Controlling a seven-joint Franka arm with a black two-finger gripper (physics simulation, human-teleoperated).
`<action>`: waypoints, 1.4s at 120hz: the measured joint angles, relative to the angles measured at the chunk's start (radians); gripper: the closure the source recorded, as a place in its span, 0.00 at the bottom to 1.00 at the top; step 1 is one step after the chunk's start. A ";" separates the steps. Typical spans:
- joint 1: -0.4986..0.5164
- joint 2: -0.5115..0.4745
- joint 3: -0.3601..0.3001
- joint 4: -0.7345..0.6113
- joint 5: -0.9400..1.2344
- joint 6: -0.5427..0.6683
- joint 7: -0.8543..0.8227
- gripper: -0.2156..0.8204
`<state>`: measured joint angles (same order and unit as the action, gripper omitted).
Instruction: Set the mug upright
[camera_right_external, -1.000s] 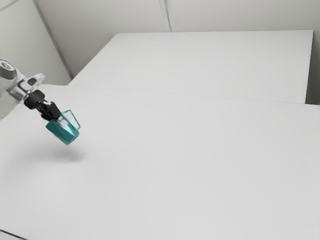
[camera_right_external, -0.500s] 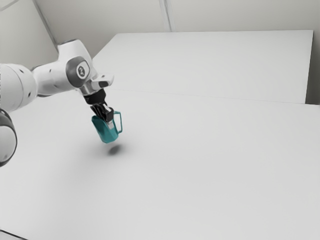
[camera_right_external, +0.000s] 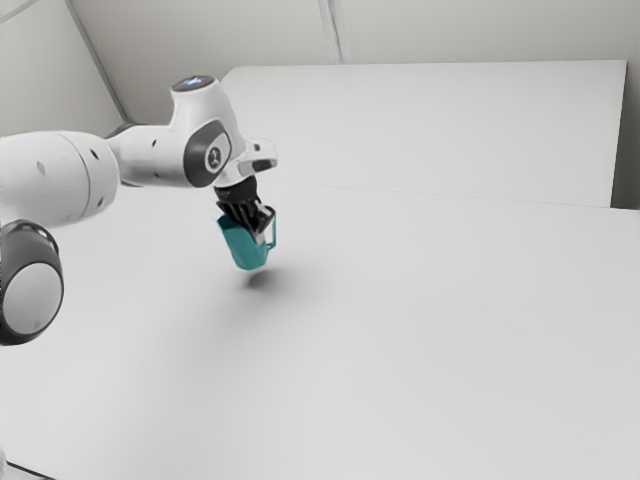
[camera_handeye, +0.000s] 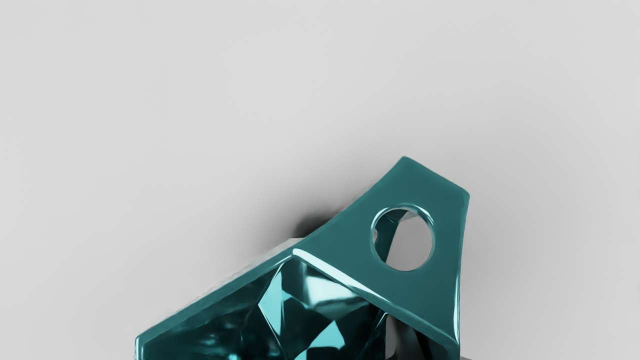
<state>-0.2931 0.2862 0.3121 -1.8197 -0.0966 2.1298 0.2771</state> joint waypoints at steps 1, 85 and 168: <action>-0.001 0.003 0.000 0.000 -0.002 0.001 -0.003 0.97; -0.072 0.091 0.011 0.028 0.001 0.032 -0.171 0.53; 0.148 -0.204 -0.147 0.103 0.156 -0.218 -0.166 0.22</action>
<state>-0.1455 0.0827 0.1652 -1.7169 0.0591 1.9120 0.1107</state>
